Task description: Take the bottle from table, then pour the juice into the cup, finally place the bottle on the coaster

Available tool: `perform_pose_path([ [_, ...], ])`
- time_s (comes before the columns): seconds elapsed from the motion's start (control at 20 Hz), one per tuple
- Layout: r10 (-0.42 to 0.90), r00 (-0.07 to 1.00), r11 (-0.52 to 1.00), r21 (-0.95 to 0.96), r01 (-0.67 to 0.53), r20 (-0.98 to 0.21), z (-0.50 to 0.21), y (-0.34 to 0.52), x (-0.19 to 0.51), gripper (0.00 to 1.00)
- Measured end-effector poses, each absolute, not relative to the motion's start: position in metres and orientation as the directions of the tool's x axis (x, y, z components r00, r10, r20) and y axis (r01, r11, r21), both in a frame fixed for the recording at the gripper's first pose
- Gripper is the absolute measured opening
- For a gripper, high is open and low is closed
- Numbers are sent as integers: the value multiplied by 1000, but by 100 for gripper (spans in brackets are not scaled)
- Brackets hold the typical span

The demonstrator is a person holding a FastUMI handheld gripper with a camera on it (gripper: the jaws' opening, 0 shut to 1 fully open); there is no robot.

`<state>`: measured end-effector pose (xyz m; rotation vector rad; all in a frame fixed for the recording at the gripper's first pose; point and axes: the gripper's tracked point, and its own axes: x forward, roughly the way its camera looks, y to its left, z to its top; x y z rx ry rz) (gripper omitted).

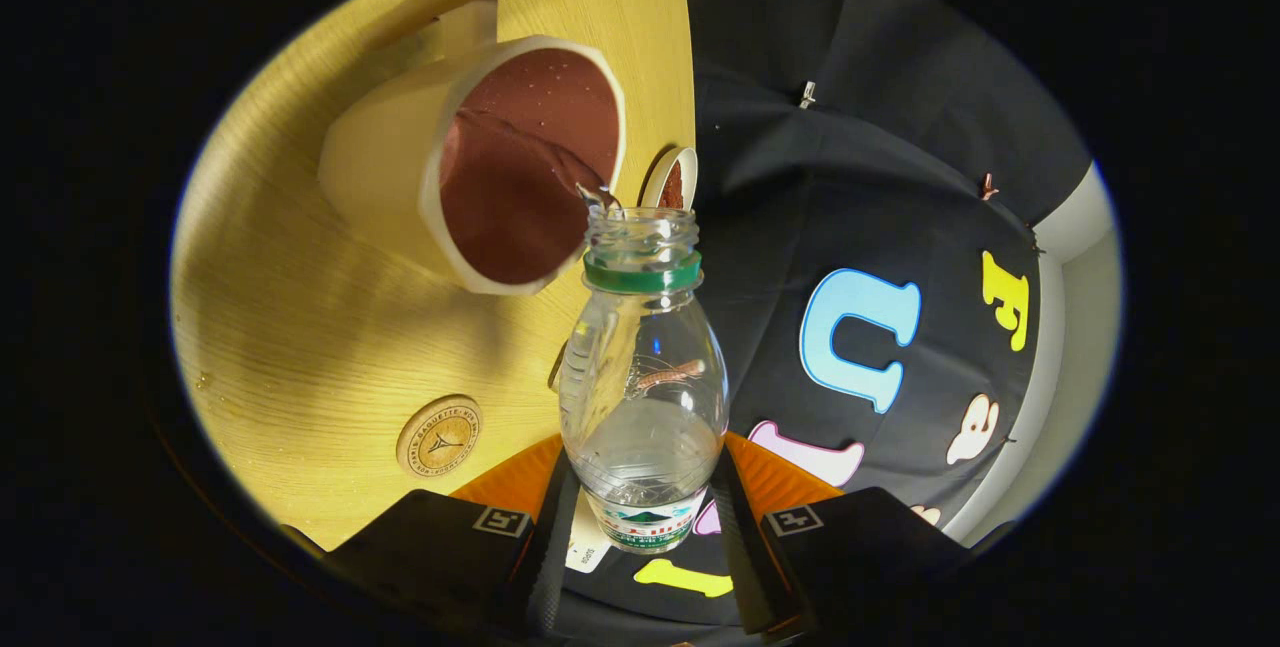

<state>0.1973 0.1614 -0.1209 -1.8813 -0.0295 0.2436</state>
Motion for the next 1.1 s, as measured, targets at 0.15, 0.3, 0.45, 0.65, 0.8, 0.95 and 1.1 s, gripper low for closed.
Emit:
perform_pose_path([
  [0.15, 154, 975, -340, -935, -97, -157, -121, 162, 195, 70],
  [0.3, 169, 973, -365, -927, -86, -157, -118, 159, 196, 70],
  [0.45, 173, 973, -379, -922, -77, -153, -115, 157, 198, 70],
  [0.65, 191, 970, -411, -910, -60, -151, -108, 158, 200, 70],
  [0.8, 211, 967, -436, -899, -40, -145, -105, 162, 201, 70],
  [0.95, 227, 964, -459, -888, -23, -142, -103, 164, 203, 70],
  [1.1, 236, 962, -473, -881, -12, -139, -101, 165, 205, 70],
])
